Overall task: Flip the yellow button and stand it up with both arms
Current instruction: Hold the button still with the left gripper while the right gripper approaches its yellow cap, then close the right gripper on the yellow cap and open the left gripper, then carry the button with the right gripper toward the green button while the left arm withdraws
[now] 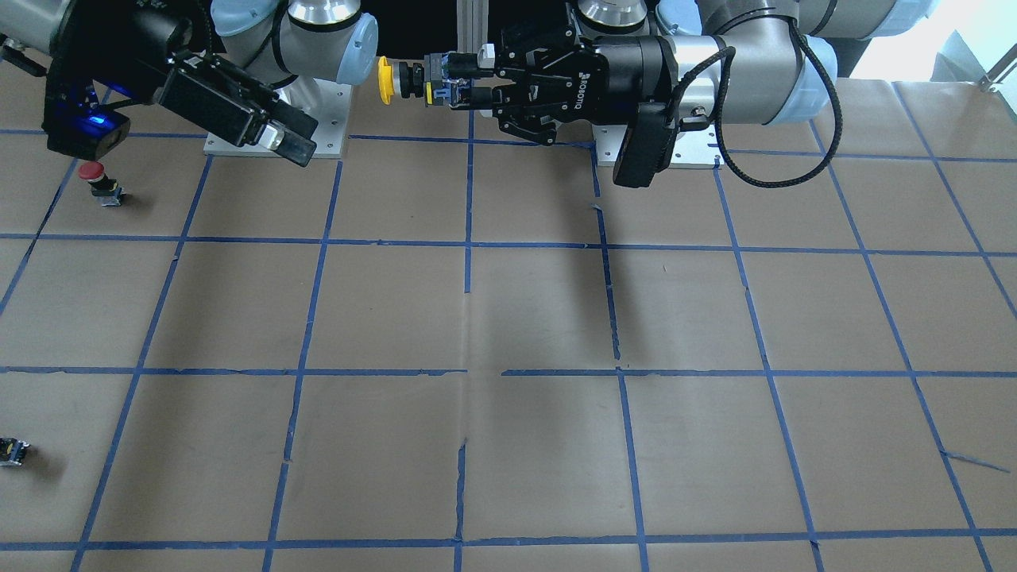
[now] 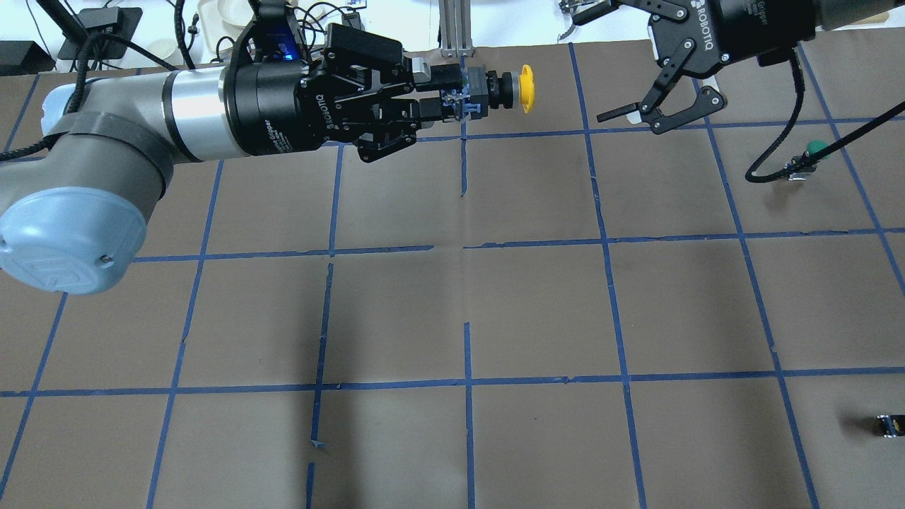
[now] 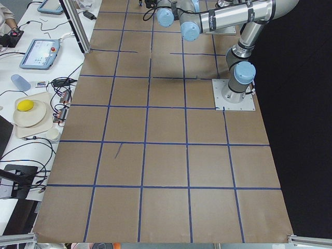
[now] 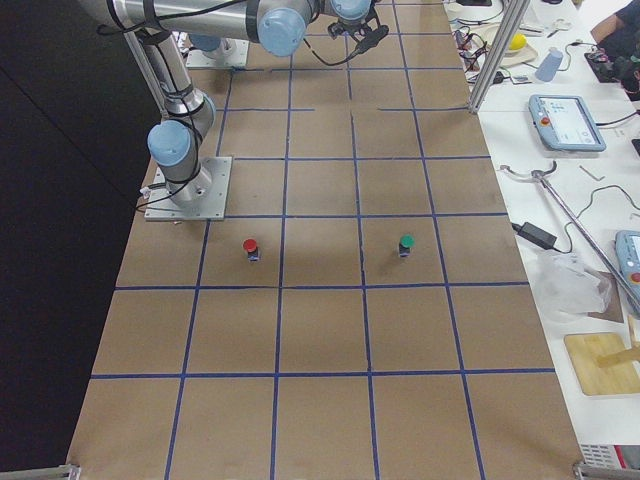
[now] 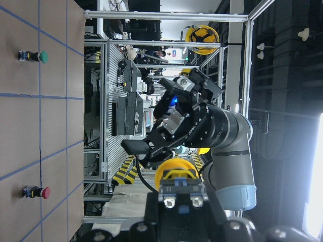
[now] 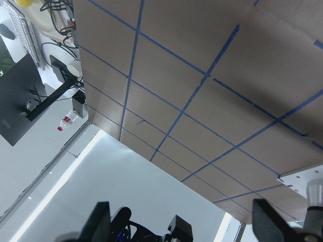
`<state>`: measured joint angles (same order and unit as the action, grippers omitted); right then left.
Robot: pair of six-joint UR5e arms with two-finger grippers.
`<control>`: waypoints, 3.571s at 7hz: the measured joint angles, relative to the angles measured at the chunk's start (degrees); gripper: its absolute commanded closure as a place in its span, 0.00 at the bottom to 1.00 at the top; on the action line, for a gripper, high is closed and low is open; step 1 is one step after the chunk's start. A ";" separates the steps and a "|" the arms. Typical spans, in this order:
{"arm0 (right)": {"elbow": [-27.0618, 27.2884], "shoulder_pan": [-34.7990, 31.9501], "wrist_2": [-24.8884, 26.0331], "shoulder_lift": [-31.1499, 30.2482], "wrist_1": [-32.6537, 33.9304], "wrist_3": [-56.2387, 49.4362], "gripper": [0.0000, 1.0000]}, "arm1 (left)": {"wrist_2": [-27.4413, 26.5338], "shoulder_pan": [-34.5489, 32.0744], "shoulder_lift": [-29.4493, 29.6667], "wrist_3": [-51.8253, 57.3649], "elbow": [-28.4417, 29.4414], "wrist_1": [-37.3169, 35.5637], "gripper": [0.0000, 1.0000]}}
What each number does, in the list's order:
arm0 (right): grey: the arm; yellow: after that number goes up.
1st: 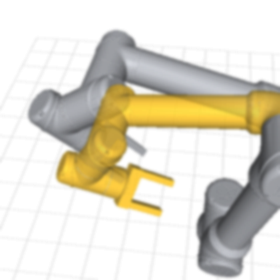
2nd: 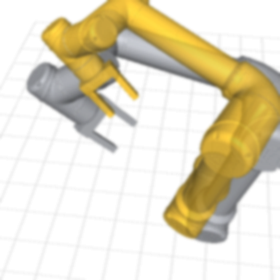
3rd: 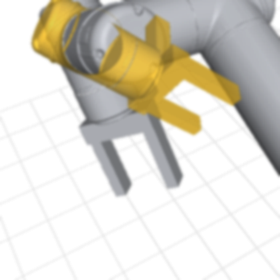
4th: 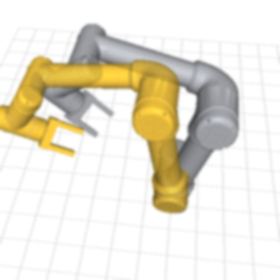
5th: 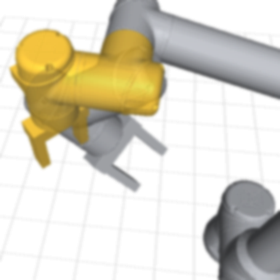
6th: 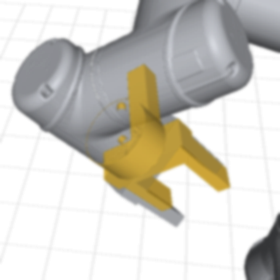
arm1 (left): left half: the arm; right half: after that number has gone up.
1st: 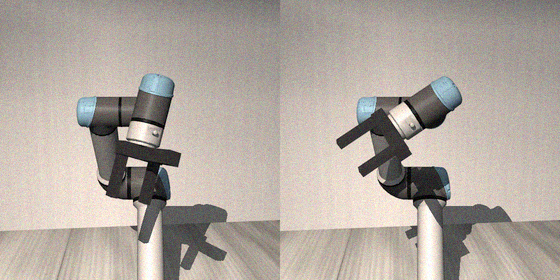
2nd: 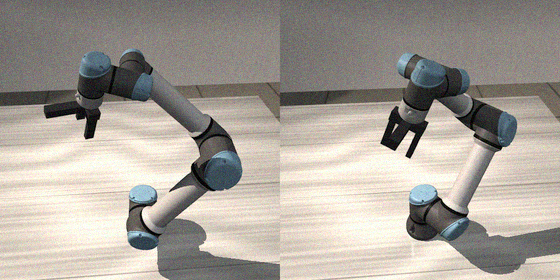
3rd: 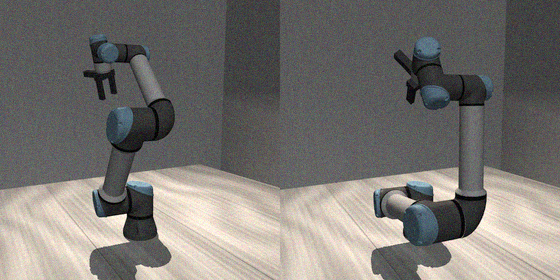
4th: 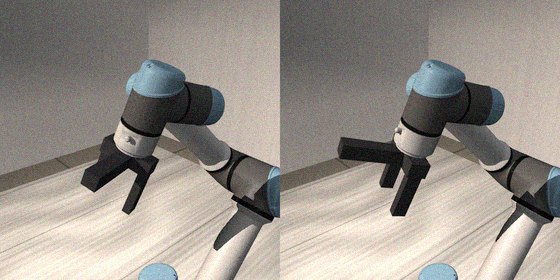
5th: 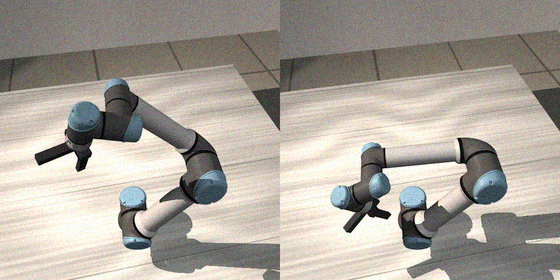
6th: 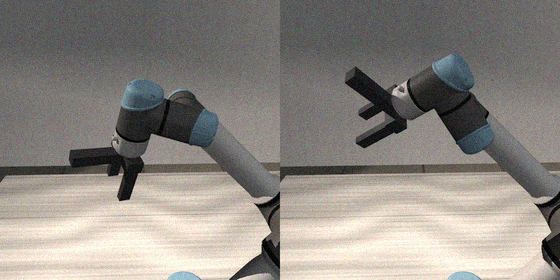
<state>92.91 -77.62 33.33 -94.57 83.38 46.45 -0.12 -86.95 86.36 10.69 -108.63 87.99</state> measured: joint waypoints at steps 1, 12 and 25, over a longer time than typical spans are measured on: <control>1.21 -0.43 -1.86 -1.05 -0.02 3.25 0.00 | 0.08 -0.03 0.01 0.02 0.00 -0.01 0.98; 5.46 -3.15 -9.43 -4.52 -0.41 13.50 0.46 | 0.10 0.00 -0.16 0.06 0.22 -0.10 0.98; 3.80 5.78 -5.69 -3.46 0.98 11.60 0.80 | -14.40 1.64 1.27 -3.68 2.94 -0.07 0.11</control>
<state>96.71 -71.84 27.64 -98.03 84.36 58.06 -14.52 -85.31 87.63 7.01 -105.70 87.92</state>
